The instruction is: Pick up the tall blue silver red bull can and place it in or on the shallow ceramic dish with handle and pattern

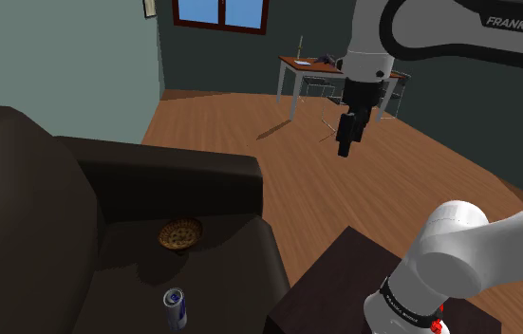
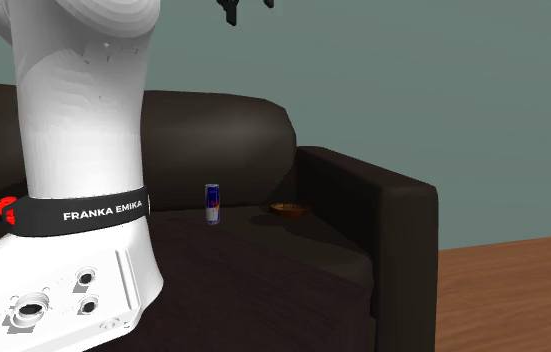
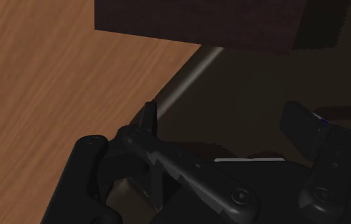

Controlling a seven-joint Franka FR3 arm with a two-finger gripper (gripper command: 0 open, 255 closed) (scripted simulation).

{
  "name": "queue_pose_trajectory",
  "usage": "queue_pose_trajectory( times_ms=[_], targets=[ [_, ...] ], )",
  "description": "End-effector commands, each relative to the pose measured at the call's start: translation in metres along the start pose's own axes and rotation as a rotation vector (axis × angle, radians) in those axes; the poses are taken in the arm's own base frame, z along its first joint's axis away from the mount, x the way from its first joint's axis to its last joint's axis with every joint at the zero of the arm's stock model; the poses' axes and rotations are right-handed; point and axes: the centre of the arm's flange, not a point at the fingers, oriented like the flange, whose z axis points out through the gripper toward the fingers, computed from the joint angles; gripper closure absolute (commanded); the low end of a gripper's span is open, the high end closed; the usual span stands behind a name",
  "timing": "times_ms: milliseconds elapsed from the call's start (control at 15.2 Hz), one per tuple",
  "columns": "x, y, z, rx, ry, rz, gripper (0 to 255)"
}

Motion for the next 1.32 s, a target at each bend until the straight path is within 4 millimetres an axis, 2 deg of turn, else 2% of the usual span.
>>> queue_pose_trajectory(
  times_ms=[0,1254],
  targets=[
    [0.000,0.000,0.000,0.000,0.000,0.000,0],
    [0.097,-0.168,0.150,0.034,0.040,0.057,0]
  ],
)
